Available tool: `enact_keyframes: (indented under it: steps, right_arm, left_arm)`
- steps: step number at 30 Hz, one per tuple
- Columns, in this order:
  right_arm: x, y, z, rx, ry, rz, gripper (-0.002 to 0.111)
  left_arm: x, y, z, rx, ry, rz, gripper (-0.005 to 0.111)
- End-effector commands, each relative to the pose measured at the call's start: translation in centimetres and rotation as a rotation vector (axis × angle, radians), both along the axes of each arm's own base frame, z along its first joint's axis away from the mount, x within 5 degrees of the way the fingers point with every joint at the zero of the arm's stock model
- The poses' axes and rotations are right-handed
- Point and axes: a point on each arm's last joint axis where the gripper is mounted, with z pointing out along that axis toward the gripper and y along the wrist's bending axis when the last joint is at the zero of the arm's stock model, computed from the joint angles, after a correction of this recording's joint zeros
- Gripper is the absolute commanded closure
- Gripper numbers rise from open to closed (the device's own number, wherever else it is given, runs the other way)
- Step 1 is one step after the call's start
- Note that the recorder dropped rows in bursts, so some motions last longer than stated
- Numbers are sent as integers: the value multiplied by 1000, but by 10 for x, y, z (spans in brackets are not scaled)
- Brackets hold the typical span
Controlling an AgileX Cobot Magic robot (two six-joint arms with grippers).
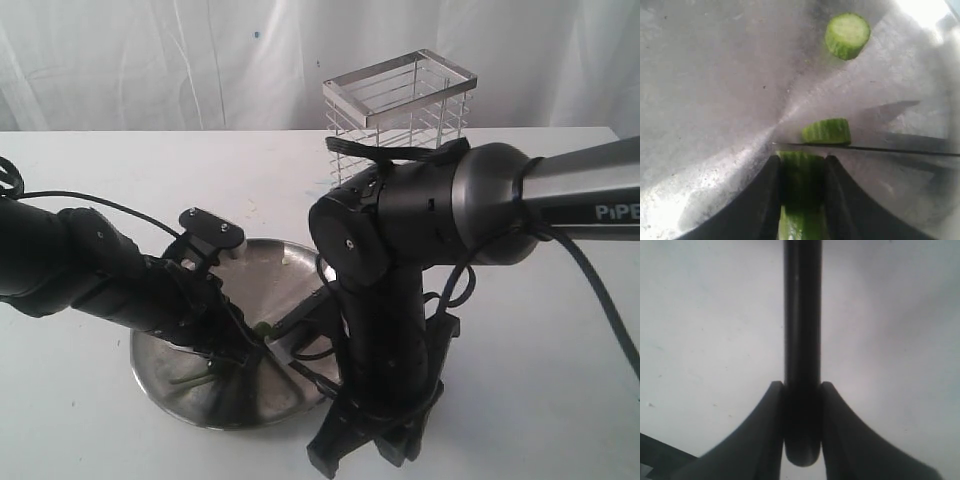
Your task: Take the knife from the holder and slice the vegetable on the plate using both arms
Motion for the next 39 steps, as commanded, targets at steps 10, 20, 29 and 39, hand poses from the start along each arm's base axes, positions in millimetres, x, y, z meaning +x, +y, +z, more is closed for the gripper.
enact_keyframes:
  steps: [10, 20, 29, 39]
  right_arm:
    - [9, -5, 1, -50, -100, -19, 107]
    - [12, 7, 13, 125, -181, -96, 107]
    - [17, 23, 9, 276, -210, -158, 107]
    - [28, 33, -8, 333, -262, -160, 107]
  left_arm:
    - [-1, 4, -6, 9, 18, 33, 94]
    - [-4, 6, 22, -33, -63, 41, 47]
    - [-10, 8, 52, -79, -140, 34, 47]
    - [-27, 17, 70, -100, -195, 40, 47]
